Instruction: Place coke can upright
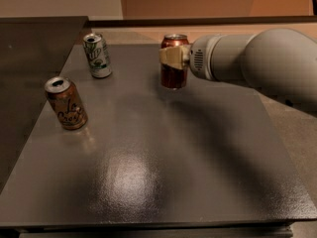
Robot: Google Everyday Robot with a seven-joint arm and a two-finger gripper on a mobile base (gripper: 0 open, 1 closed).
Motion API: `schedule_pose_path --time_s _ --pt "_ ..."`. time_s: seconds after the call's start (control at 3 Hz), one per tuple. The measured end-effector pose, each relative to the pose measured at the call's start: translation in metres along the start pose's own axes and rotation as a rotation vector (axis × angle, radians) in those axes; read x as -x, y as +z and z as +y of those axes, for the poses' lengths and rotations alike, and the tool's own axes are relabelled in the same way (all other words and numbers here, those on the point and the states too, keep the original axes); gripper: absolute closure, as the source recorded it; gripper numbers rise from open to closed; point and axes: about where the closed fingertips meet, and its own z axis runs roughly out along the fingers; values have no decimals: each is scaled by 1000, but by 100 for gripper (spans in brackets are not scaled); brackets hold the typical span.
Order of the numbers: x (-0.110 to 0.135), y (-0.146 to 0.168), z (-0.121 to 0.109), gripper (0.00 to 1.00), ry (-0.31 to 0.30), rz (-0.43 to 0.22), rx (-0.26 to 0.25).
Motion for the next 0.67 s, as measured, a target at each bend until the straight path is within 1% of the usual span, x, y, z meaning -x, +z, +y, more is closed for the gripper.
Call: schedule_pose_path --time_s 0.33,0.67 --pt "6 6 -4 100 -24 23 2" --pt "13 6 -6 100 -34 53 20"
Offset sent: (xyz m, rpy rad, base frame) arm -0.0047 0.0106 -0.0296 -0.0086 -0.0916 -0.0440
